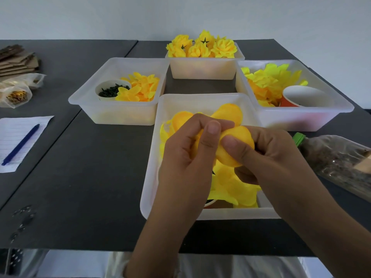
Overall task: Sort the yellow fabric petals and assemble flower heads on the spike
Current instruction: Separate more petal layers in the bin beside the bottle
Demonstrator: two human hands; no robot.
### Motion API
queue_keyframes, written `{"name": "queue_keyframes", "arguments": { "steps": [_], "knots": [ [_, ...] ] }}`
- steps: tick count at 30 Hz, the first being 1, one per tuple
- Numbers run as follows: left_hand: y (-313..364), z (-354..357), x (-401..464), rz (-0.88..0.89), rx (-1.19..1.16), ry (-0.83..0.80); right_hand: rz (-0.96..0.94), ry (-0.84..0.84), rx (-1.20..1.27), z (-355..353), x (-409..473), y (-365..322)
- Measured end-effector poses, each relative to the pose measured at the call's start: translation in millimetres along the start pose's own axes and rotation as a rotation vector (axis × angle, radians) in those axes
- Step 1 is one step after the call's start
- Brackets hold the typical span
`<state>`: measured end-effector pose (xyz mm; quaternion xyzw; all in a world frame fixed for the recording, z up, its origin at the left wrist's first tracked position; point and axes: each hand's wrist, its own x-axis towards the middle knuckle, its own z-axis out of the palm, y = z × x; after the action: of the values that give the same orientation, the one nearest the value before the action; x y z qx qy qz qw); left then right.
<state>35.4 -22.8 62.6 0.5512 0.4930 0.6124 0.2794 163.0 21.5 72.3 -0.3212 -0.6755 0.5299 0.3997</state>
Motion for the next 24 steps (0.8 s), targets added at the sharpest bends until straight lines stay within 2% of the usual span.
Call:
{"name": "queue_keyframes", "arguments": {
  "steps": [4,6,12,16,20,24],
  "knots": [
    [-0.1,-9.1,-1.4,-0.048,-0.03,-0.132,0.031,0.032,0.077,-3.4,0.2,-3.3],
    [0.0,-12.3,-1.8,-0.073,-0.018,-0.127,0.04,0.036,0.079,-2.5,-0.3,-1.7],
    [-1.1,2.8,-8.6,-0.158,0.057,0.153,0.092,0.051,0.056,8.4,-0.3,0.9],
    [-0.7,9.2,-10.0,-0.186,0.015,0.274,0.092,0.045,0.054,10.5,-2.1,5.4],
    [0.3,9.3,-8.5,-0.203,-0.111,0.328,0.061,-0.024,0.076,9.5,-5.9,11.4],
    [5.7,6.7,-6.7,-0.225,-0.149,0.312,0.002,-0.124,0.252,10.7,-10.6,12.3]
  ]
}}
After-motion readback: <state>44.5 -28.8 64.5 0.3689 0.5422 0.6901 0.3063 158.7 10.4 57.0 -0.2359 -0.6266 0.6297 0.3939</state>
